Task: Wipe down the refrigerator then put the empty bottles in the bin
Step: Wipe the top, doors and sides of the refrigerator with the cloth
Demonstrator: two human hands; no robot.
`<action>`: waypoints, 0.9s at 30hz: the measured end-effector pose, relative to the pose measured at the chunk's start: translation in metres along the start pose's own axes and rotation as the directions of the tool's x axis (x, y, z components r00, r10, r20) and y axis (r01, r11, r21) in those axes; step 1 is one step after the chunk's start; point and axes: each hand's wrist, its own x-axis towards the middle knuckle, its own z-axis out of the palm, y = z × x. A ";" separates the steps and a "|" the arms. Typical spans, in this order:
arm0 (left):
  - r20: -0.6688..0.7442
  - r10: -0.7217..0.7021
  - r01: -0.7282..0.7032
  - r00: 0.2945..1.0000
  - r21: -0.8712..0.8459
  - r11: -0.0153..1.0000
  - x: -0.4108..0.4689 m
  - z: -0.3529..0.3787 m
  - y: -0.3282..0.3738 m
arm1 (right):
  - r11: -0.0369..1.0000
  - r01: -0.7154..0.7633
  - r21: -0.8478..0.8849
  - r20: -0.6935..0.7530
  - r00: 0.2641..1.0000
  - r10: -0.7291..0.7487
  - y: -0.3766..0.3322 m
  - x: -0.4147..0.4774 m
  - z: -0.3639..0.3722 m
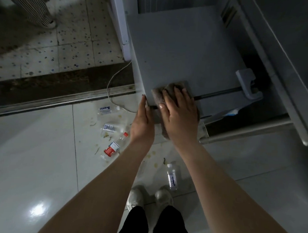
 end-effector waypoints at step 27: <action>-0.006 0.107 -0.102 0.994 0.246 0.964 -0.002 0.003 0.005 | 0.993 0.118 0.012 0.046 0.992 -0.118 0.023 0.000 -0.007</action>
